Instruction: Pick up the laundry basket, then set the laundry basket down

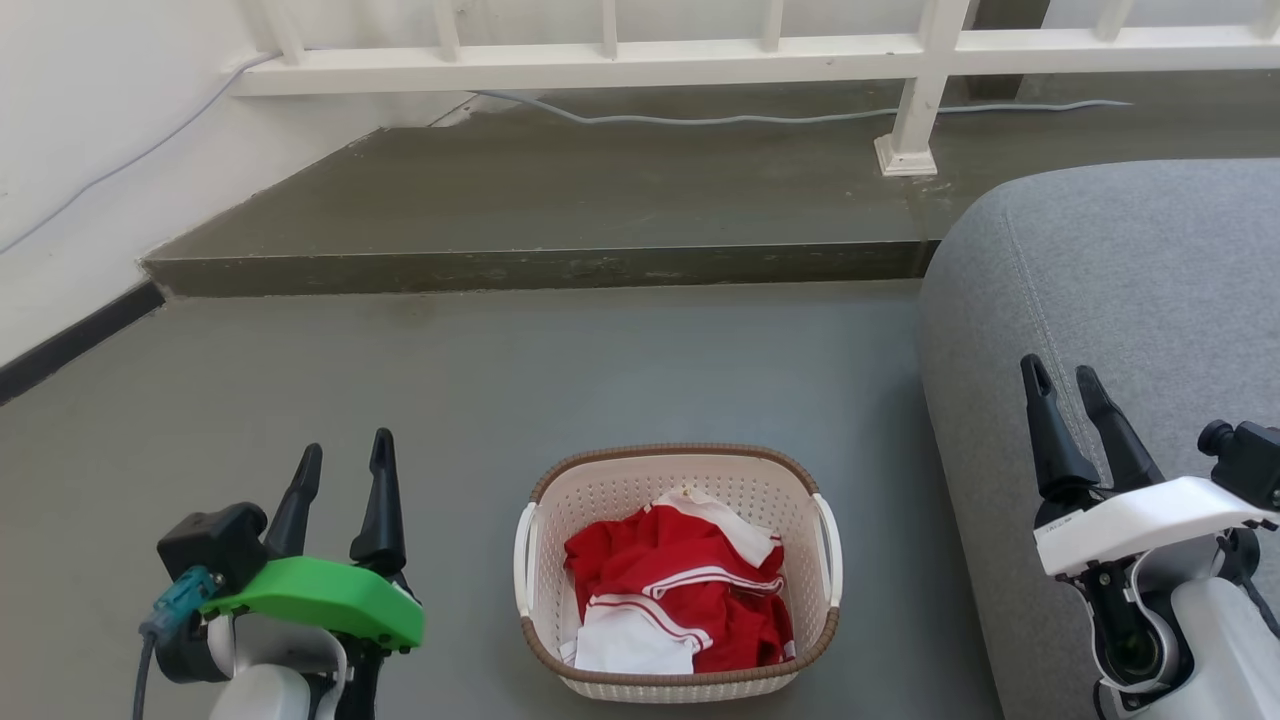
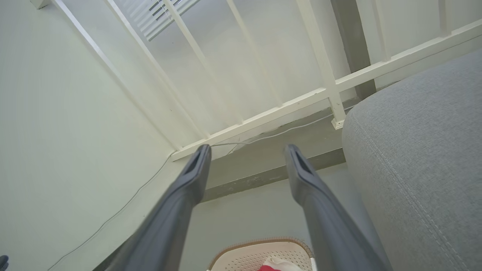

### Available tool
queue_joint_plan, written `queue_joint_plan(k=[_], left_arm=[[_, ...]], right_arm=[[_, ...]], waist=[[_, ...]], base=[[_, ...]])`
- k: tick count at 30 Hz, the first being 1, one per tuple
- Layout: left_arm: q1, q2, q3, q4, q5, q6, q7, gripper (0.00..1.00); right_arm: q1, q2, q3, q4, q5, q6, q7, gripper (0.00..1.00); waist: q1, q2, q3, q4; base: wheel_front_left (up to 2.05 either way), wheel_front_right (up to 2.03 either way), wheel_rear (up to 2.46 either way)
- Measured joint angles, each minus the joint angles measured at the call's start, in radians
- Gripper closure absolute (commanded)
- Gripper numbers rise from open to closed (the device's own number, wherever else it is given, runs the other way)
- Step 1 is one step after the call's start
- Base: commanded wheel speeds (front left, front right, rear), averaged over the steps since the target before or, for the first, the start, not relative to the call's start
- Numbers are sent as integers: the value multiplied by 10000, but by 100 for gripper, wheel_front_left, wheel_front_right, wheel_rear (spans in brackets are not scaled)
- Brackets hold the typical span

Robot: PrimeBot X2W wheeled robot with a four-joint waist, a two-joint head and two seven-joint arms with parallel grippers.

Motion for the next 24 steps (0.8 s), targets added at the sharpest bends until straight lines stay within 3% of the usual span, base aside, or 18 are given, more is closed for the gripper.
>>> queue_joint_plan(k=[24], left_arm=[[-205, 31, -602, -405, 3030, 219, -947, 0]], right_arm=[[-8, -157, 205, -128, -3022, -10, -995, 0]], waist=[[0, 0, 77, 37]], base=[[0, 0, 0]])
